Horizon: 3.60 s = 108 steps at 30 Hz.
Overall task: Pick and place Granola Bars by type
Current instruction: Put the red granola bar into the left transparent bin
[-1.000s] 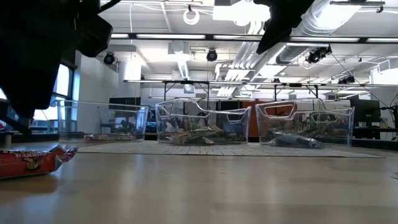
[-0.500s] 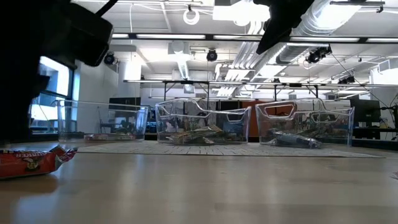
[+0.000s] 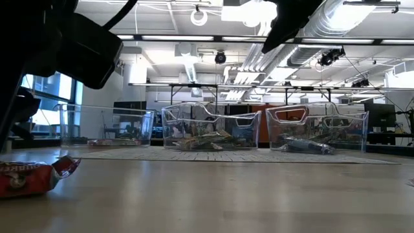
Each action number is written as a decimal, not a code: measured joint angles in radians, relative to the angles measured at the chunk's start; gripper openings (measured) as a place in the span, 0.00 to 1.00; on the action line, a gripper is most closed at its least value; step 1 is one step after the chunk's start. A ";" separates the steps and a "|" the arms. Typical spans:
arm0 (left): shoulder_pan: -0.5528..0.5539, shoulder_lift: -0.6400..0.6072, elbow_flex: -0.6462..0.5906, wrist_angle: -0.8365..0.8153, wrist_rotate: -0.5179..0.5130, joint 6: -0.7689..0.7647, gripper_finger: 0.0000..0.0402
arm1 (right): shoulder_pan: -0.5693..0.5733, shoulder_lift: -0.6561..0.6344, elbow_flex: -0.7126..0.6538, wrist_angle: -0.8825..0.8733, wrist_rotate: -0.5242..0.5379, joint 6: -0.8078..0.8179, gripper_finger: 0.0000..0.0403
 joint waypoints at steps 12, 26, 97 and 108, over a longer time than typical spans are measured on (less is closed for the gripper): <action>-0.001 0.004 0.003 -0.033 -0.028 -0.001 0.49 | 0.000 0.000 0.000 0.003 0.000 0.000 0.38; 0.011 0.001 -0.003 -0.056 -0.030 -0.001 0.08 | 0.000 0.000 0.000 0.008 -0.001 -0.018 0.38; 1.426 -0.475 0.219 -0.668 -0.292 1.053 0.27 | -0.001 0.000 0.000 0.170 0.016 -0.035 0.38; 1.252 -0.475 0.307 -0.680 -0.320 1.012 0.27 | 0.157 0.033 0.000 0.025 -0.406 0.228 0.38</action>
